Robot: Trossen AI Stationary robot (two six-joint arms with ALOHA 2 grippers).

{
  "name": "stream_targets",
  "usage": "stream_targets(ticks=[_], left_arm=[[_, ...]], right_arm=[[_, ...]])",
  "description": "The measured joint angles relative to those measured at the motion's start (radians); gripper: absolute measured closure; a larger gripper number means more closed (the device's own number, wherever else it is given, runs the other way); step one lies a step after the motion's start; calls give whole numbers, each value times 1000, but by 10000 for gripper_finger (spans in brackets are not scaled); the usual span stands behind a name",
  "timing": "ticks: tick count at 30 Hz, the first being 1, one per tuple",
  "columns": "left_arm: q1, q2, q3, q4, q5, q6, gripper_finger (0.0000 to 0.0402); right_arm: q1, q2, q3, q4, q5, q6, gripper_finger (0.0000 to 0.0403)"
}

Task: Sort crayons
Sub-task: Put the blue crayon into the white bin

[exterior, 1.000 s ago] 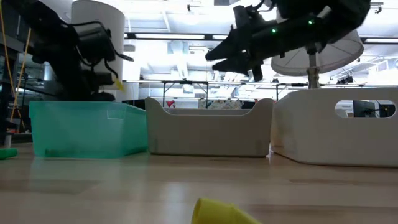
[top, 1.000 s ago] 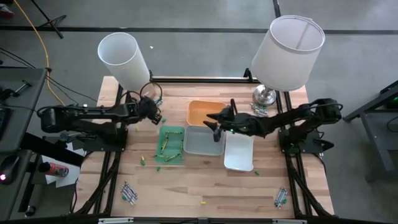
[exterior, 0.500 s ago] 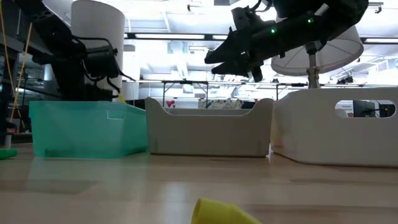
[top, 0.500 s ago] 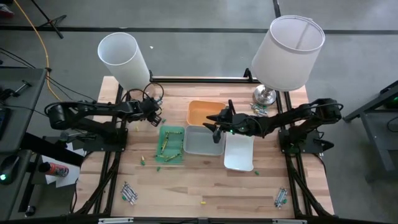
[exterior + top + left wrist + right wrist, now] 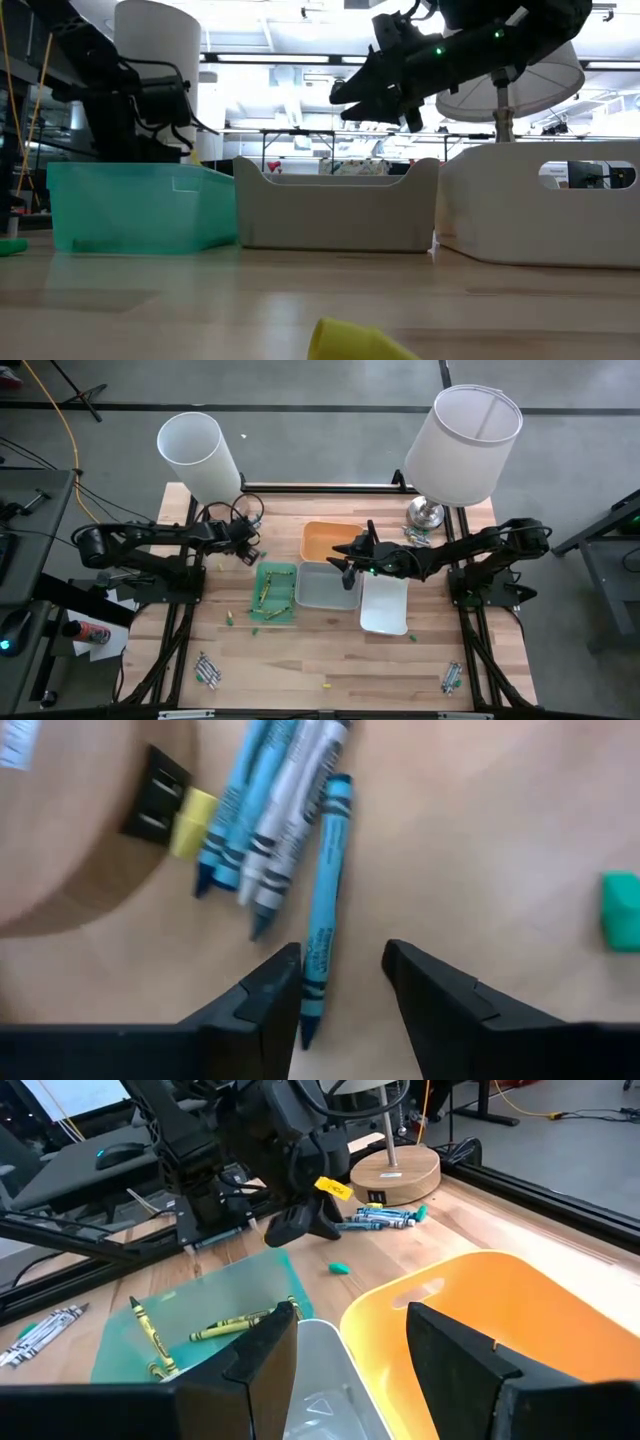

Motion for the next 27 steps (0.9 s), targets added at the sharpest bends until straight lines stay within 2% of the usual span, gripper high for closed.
stream_targets(ticks=[5, 11, 18, 27], left_arm=[[-1, 0, 0, -19, 45, 1, 278], [-2, 0, -1, -16, 31, 19, 311], [-3, 0, -1, -17, 24, 32, 391], [-2, -5, 12, -25, 16, 35, 399]], right_arm=[[0, 0, 0, 0, 0, 0, 219], [0, 0, 0, 0, 0, 0, 219], [0, 0, 0, 0, 0, 0, 219], [0, 0, 0, 0, 1, -4, 219]])
